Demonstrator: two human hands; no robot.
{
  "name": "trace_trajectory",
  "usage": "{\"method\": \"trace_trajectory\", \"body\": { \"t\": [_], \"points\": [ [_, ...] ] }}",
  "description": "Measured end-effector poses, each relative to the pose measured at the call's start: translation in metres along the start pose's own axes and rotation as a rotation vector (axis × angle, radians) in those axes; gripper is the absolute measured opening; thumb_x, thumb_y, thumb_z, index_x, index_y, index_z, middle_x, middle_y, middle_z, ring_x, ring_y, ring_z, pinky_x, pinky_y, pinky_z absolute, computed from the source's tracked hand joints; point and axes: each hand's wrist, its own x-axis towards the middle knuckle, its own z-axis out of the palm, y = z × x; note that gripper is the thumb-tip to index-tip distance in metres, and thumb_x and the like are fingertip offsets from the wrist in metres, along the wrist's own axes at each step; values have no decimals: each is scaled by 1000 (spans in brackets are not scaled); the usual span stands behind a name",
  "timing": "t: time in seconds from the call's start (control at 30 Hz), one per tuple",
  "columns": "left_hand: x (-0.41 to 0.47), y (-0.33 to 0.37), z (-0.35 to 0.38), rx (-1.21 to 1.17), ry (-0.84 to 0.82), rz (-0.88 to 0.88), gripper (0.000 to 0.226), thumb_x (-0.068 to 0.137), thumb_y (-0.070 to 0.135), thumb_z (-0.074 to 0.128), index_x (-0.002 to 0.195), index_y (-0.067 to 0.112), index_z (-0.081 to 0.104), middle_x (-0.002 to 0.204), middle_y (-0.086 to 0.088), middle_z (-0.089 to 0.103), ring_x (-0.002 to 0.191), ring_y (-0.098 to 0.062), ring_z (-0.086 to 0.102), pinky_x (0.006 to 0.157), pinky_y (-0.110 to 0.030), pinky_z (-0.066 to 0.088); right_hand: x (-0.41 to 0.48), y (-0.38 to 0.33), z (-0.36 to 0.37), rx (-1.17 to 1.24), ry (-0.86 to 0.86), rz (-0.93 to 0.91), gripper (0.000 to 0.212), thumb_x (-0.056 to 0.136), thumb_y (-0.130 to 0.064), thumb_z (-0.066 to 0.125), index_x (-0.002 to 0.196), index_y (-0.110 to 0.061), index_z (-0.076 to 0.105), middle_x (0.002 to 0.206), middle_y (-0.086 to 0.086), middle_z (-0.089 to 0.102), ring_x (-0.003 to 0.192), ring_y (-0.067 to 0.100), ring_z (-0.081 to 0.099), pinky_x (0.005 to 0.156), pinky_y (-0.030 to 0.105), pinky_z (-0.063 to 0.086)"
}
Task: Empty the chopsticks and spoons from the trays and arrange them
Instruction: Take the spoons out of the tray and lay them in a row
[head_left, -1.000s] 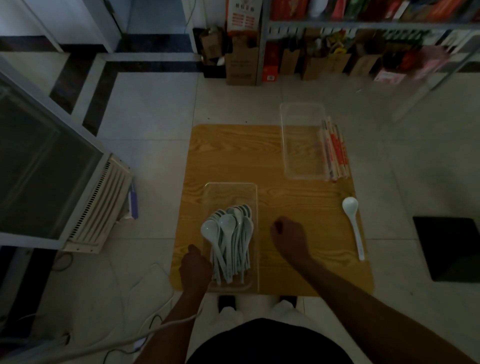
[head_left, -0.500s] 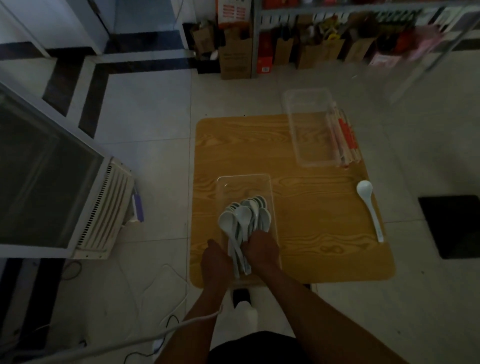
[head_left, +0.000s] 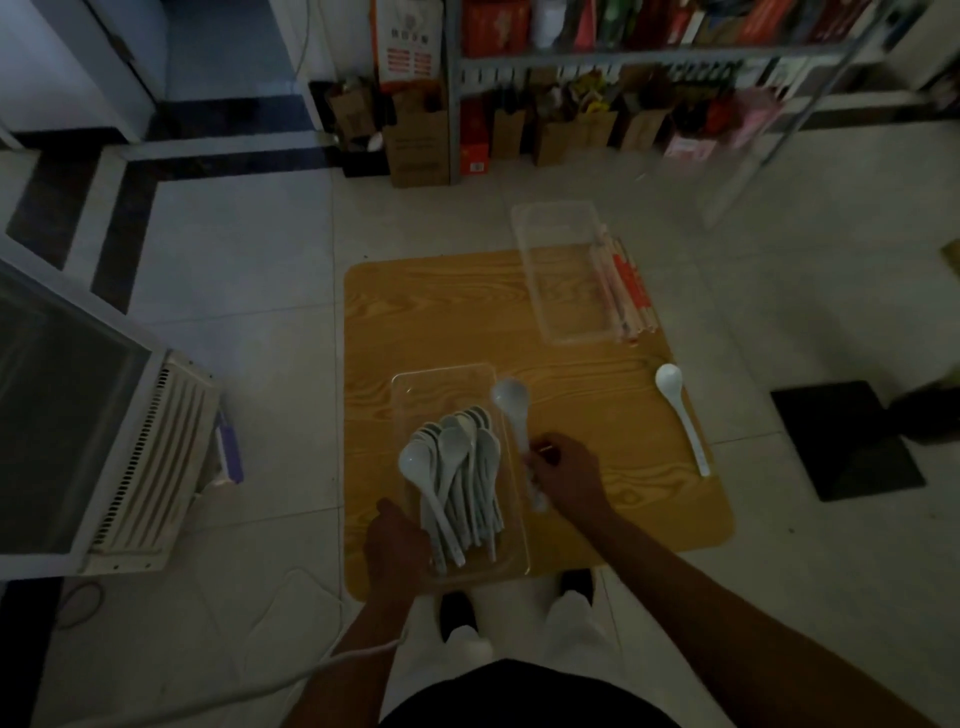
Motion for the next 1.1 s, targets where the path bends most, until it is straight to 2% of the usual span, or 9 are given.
{"method": "trace_trajectory", "body": {
  "t": [0.2, 0.37, 0.47, 0.6, 0.8, 0.87, 0.97, 1.03, 1.1],
  "points": [
    [-2, 1, 2, -17, 19, 2, 39, 93, 6, 48, 130, -7, 40, 115, -25, 58, 102, -38, 59, 78, -38, 47, 43, 67, -93, -35, 215, 284, 20, 87, -23, 73, 102, -9, 74, 84, 12, 74, 75, 27, 70, 74, 37, 58],
    [2, 5, 5, 39, 19, -47, 44, 96, 10, 43, 137, -5, 35, 124, -24, 56, 111, -38, 57, 90, -43, 49, 60, 112, -122, -68, 169, 451, 18, 85, -24, 73, 95, -9, 77, 80, 13, 74, 80, 30, 72, 84, 44, 58],
    [1, 6, 6, 59, 23, -53, 41, 95, 6, 44, 133, -7, 37, 122, -26, 56, 109, -39, 57, 85, -41, 47, 66, 121, -122, -51, 149, 478, 16, 84, -21, 75, 85, -6, 76, 74, 14, 73, 74, 30, 72, 80, 43, 58],
    [2, 4, 8, 39, 15, -69, 40, 92, 3, 49, 130, -7, 39, 118, -27, 57, 105, -39, 58, 80, -40, 47, 76, 123, -119, -112, 78, 509, 20, 86, -25, 72, 83, -6, 76, 71, 8, 71, 61, 19, 65, 55, 23, 44],
    [1, 8, 9, -11, 56, -88, 23, 92, 1, 49, 114, -5, 47, 108, -26, 60, 96, -38, 60, 75, -39, 48, 97, 127, -119, -193, 34, 507, 24, 87, -23, 71, 80, 0, 75, 63, 5, 63, 51, 11, 54, 46, 20, 35],
    [2, 10, 10, -17, 65, -109, 25, 92, 2, 49, 116, -5, 47, 109, -26, 60, 98, -38, 60, 74, -37, 46, 102, 126, -120, -210, 31, 508, 26, 88, -25, 70, 81, 0, 74, 68, 7, 67, 54, 13, 56, 47, 21, 34],
    [3, 9, 12, -29, 56, -133, 33, 90, 2, 53, 122, -4, 45, 113, -24, 60, 101, -37, 59, 78, -37, 47, 111, 123, -122, -235, 22, 490, 28, 90, -26, 67, 76, -3, 71, 70, 8, 68, 70, 25, 64, 62, 26, 41],
    [3, 9, 12, -23, 61, -140, 30, 88, 1, 55, 116, -2, 47, 110, -24, 61, 97, -36, 60, 76, -37, 47, 117, 117, -123, -258, 34, 476, 27, 88, -25, 68, 73, -3, 69, 69, 10, 66, 73, 28, 64, 67, 29, 43],
    [2, 10, 11, -29, 75, -149, 25, 87, 3, 56, 111, 0, 47, 106, -23, 61, 94, -36, 61, 75, -39, 50, 121, 112, -124, -289, 44, 461, 26, 86, -25, 71, 80, 0, 72, 81, 16, 71, 82, 32, 67, 67, 30, 43]
  ]
}}
